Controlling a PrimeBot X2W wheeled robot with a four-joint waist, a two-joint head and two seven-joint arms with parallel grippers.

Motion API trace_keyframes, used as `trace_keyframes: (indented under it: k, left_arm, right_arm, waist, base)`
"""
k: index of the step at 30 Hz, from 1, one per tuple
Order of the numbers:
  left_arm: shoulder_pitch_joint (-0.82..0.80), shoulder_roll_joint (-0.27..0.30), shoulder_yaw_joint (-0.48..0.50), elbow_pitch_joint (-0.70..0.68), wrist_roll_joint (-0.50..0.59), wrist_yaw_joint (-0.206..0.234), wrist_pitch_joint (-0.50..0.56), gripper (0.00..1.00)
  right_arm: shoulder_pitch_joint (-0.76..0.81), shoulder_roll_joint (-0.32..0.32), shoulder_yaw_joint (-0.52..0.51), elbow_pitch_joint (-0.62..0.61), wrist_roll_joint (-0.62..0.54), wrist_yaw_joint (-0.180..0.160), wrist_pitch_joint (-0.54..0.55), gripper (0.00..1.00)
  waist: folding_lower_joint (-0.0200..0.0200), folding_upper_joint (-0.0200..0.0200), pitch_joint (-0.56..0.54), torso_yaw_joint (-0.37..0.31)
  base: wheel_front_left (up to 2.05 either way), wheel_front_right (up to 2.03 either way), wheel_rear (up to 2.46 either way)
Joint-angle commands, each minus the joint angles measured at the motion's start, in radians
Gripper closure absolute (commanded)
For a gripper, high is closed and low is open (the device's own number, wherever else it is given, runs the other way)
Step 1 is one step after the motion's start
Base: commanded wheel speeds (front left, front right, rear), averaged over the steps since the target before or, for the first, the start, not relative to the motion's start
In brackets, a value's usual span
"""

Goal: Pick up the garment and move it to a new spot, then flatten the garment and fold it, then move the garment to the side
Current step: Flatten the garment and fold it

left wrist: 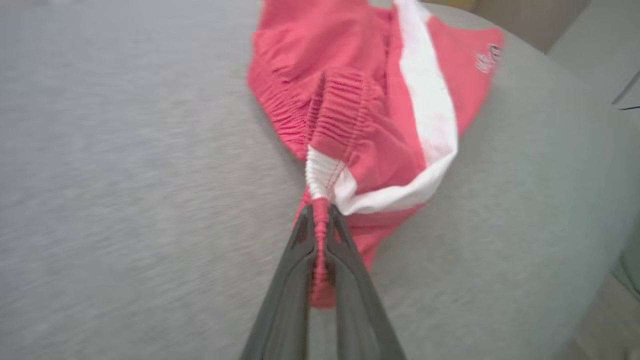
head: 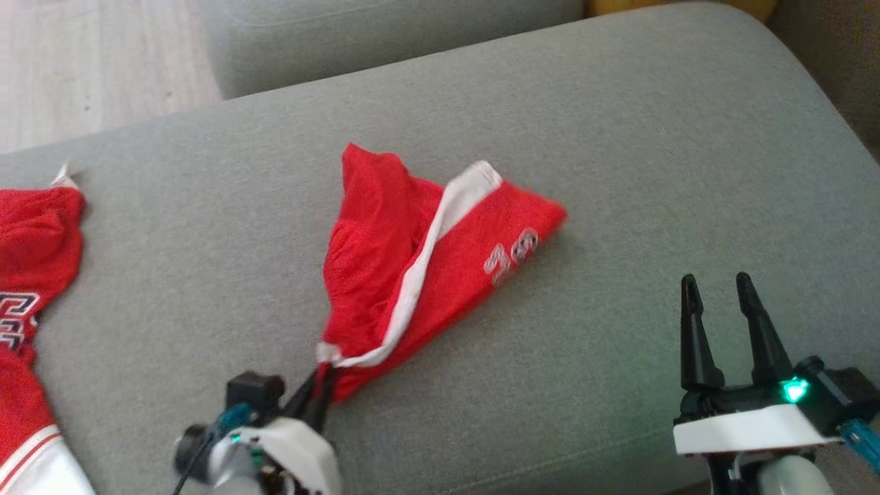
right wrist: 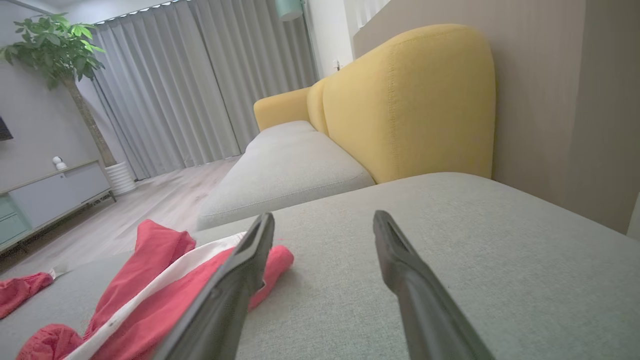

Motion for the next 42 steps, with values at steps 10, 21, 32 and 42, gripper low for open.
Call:
trace_keyframes:
  k: [10,21,32,42]
  left_arm:
    - [0.087,0.022,0.138,-0.078,0.021,0.153,-0.039,0.0]
    - [0.215,-0.016,0.285,-0.24,0.023,0.331,-0.041,0.0]
    - [0.063,-0.071,0.172,-0.38,0.113,0.262,0.023,0.0]
    - [-0.254,-0.208,0.087,-0.005,0.099,0.153,0.098,0.0]
  right_arm:
    - [-0.005,-0.007,0.022,-0.035,-0.022,0.008,-0.006,0.0]
    - [-0.003,-0.007,0.023,-0.036,-0.037,0.008,-0.006,0.0]
    - [-0.016,-0.007,0.047,-0.035,-0.036,0.008,-0.006,0.0]
    - [-0.042,-0.007,0.066,-0.026,-0.02,0.008,-0.006,0.0]
  waist:
    - [0.0,0.0,-0.024,0.057]
    - [0.0,0.0,-0.029,0.048]
    - [0.0,0.0,-0.011,0.013]
    - [0.0,0.0,0.028,-0.06]
  base:
    - [0.0,0.0,0.0]
    - [0.0,0.0,0.0]
    - [0.0,0.0,0.0]
    - [0.0,0.0,0.0]
